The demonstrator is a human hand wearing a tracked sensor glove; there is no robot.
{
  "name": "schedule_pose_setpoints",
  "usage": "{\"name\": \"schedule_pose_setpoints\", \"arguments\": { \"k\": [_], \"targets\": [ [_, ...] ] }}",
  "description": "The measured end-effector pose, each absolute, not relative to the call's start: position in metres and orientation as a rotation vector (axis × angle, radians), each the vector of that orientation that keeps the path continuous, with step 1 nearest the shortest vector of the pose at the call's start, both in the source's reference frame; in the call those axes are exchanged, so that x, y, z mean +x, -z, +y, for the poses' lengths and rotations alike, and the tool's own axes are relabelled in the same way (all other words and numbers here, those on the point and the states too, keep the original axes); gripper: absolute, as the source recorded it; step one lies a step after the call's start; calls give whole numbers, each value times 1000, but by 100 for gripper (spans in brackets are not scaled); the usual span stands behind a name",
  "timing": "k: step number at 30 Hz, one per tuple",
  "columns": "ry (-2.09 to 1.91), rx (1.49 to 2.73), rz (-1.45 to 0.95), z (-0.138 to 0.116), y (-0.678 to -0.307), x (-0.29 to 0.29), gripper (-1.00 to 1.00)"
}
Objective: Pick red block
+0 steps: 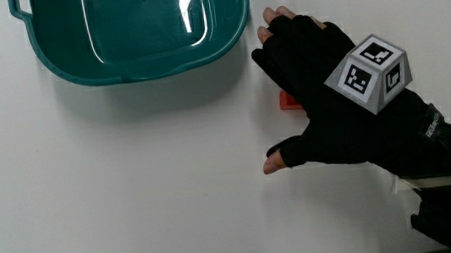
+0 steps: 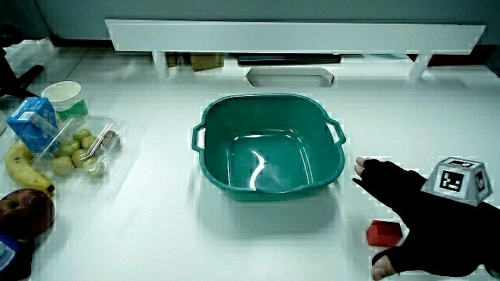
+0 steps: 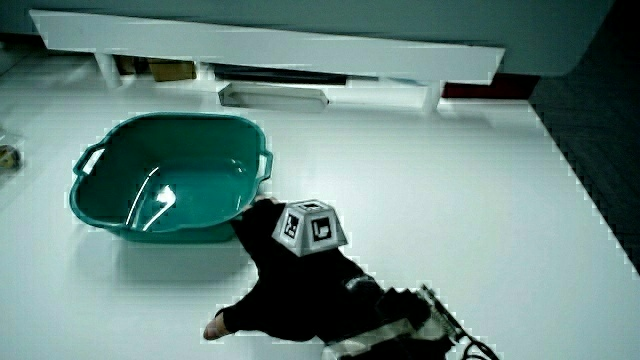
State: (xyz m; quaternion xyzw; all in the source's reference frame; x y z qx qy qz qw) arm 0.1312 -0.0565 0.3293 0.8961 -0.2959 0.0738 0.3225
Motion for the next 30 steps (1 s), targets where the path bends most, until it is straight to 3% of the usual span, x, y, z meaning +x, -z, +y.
{"name": "schedule_pose_setpoints", "arguments": {
  "k": [24, 30],
  "targets": [
    [-36, 2274, -631, -77, -354, 140, 0],
    [-6, 2282, -623, -79, -355, 140, 13]
  ]
}}
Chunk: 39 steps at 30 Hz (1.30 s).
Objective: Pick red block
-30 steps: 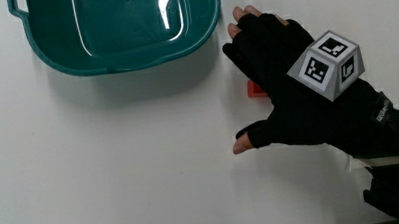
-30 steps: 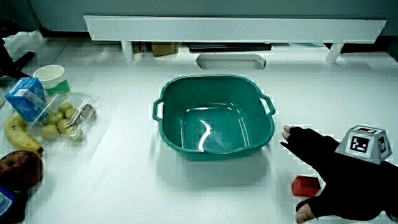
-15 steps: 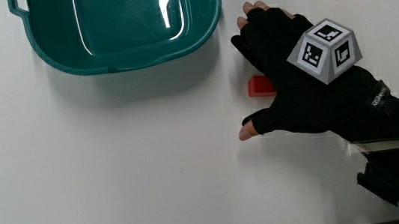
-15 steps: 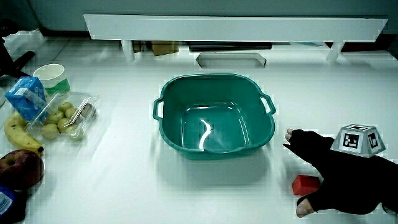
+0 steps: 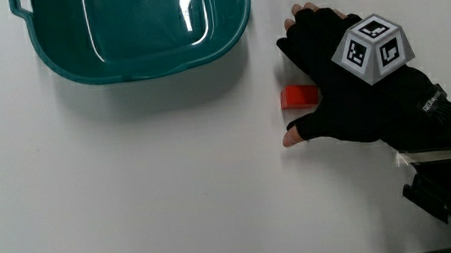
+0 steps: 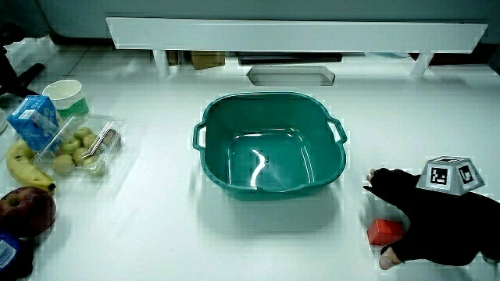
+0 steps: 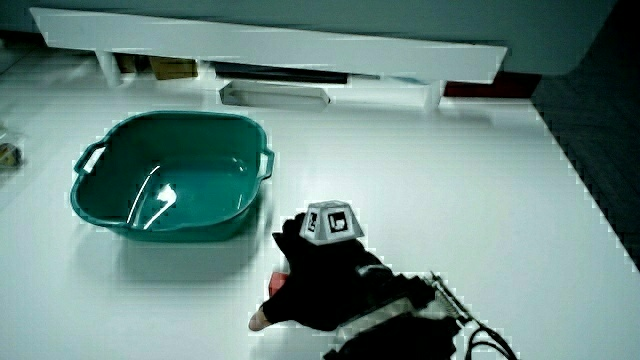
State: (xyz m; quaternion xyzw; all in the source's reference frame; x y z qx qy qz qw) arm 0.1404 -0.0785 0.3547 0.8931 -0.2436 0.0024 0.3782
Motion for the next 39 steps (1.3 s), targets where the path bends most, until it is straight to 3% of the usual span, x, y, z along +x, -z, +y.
{"name": "schedule_pose_setpoints", "arguments": {
  "k": [39],
  "targets": [
    [-25, 2345, -625, -85, -350, 142, 96]
  ]
}}
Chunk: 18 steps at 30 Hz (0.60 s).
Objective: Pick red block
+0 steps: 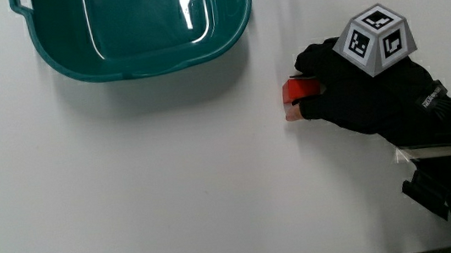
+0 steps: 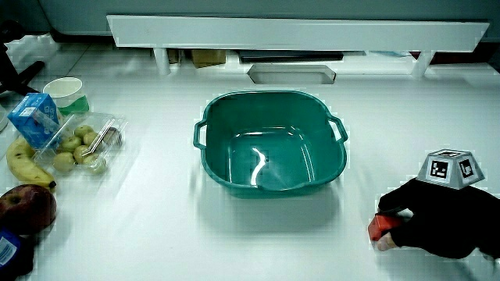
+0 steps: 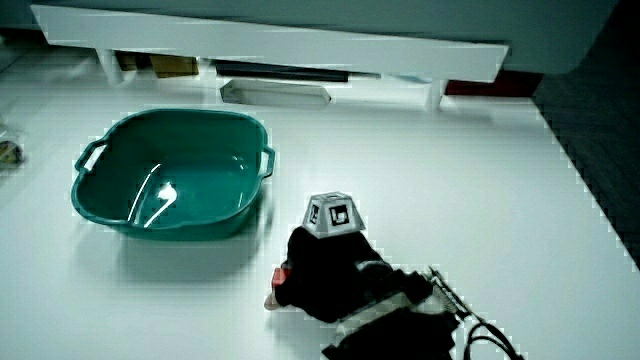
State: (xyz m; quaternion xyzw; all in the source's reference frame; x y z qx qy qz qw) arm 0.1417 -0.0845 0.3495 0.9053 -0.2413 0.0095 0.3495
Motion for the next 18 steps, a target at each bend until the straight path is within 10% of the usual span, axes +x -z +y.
{"name": "schedule_pose_setpoints", "arguments": {
  "k": [18],
  "targets": [
    [0, 2346, -675, -86, -344, 143, 100]
  ]
}}
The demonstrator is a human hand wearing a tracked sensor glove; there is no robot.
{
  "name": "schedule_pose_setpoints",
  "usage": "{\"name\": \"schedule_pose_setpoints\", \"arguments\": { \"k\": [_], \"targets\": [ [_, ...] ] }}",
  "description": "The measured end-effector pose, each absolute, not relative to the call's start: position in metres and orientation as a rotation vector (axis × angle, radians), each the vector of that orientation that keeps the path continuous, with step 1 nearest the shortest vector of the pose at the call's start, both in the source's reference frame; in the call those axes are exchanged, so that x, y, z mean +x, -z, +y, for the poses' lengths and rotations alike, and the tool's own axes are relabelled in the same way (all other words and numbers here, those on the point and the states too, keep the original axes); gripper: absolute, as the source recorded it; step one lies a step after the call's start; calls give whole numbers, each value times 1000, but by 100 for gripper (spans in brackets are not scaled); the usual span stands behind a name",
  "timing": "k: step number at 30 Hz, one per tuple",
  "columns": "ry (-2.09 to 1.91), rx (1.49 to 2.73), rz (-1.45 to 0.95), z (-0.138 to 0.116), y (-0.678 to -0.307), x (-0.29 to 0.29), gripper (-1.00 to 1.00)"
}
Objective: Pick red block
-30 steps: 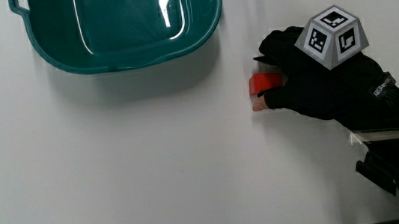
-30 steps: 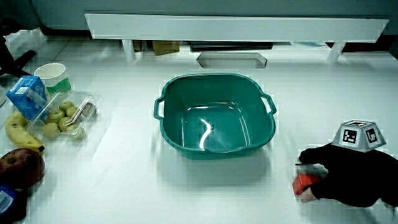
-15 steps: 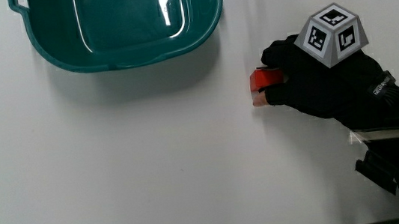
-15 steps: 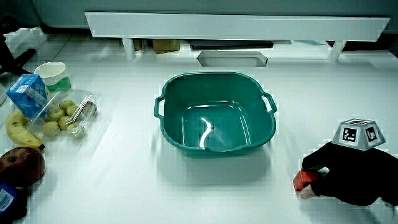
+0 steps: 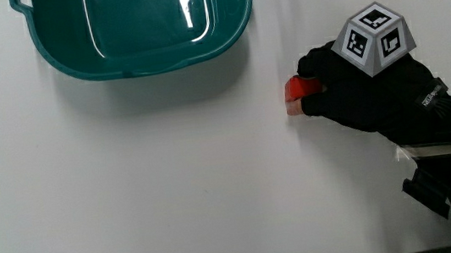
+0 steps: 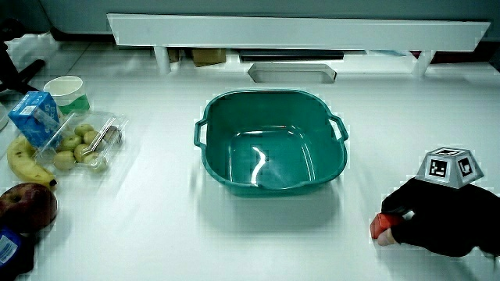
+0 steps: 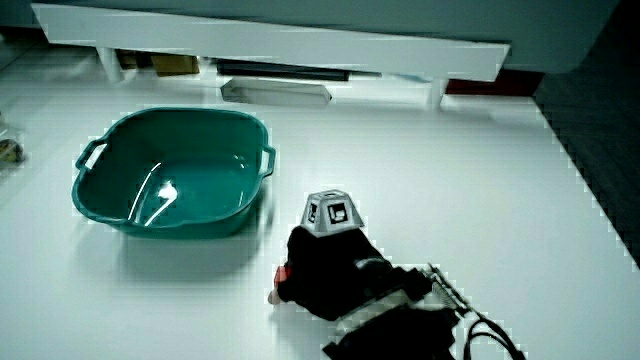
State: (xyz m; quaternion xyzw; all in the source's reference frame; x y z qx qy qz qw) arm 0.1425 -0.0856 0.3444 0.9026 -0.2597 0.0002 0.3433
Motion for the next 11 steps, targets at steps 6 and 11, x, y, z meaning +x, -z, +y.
{"name": "schedule_pose_setpoints", "arguments": {
  "k": [6, 11],
  "targets": [
    [-64, 2397, -683, -93, -318, 151, 100],
    [-30, 2463, -681, -98, -294, 155, 100]
  ]
}}
